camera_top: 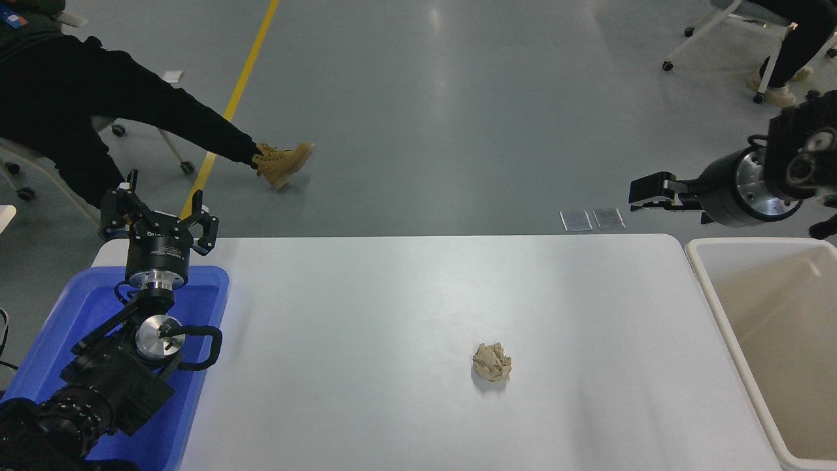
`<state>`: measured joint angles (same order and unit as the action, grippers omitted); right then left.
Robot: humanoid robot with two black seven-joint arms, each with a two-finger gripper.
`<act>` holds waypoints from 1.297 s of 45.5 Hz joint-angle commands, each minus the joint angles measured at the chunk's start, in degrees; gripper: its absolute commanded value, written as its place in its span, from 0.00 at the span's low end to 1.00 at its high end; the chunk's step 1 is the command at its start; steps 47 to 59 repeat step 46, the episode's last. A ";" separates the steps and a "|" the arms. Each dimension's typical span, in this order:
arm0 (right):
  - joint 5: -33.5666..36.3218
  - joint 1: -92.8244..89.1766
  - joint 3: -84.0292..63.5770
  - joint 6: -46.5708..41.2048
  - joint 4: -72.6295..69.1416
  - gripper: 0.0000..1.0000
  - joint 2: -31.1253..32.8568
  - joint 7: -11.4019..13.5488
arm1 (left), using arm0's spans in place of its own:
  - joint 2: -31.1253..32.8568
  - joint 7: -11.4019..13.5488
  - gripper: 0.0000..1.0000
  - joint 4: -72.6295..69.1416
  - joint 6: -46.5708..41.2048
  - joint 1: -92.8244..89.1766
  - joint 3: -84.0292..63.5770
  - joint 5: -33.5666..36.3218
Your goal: Pick up foil plate and place in dustbin
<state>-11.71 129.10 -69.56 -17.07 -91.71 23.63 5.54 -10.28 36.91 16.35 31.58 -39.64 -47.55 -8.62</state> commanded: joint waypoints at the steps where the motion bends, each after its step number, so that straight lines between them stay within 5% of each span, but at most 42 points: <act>1: 0.99 3.70 0.03 -7.36 -1.98 1.00 -10.08 -1.67 | -0.01 0.00 0.99 0.00 -0.03 0.00 0.00 0.01; 15: 13.02 4.14 4.60 -12.20 -1.54 1.00 -23.18 -1.85 | -0.01 0.00 0.99 0.00 -0.03 0.00 0.00 -0.08; 26: 19.70 3.87 4.25 -12.64 1.89 1.00 -23.63 -2.03 | -0.01 0.00 0.99 0.00 -0.03 0.00 0.00 -0.08; 59: 17.25 3.08 -2.69 -12.38 1.98 1.00 -23.63 -2.11 | -0.01 0.00 0.99 0.00 -0.03 0.00 0.00 -0.08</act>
